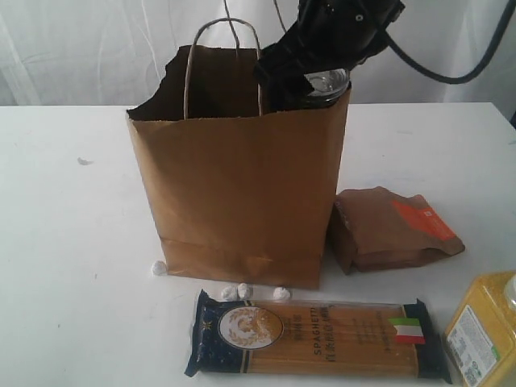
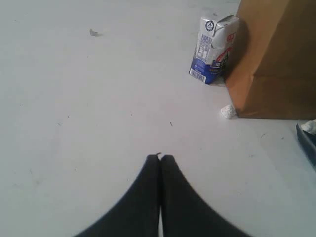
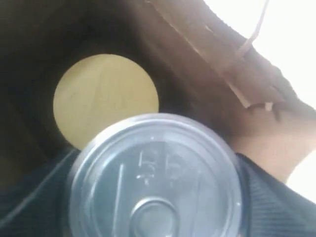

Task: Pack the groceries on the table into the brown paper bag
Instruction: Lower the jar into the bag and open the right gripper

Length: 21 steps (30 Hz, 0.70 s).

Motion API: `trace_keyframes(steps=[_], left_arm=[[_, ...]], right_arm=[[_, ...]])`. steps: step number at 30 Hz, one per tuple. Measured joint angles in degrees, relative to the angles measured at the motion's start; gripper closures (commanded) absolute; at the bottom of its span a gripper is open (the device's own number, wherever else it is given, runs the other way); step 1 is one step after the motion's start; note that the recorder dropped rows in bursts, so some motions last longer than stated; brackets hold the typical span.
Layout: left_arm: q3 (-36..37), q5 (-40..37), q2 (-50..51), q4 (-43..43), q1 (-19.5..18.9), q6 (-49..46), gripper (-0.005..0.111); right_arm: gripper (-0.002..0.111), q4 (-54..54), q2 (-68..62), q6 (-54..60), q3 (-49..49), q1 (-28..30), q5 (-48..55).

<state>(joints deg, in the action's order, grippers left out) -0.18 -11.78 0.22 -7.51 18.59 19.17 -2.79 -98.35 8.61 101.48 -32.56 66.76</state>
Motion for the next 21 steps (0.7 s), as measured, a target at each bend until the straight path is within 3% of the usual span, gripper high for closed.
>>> trace_keyframes(steps=[21], left_arm=[[0.0, 0.0, 0.0, 0.0, 0.0, 0.0, 0.107]], right_arm=[[0.029, -0.2, 4.9, 0.1, 0.0, 0.0, 0.3]])
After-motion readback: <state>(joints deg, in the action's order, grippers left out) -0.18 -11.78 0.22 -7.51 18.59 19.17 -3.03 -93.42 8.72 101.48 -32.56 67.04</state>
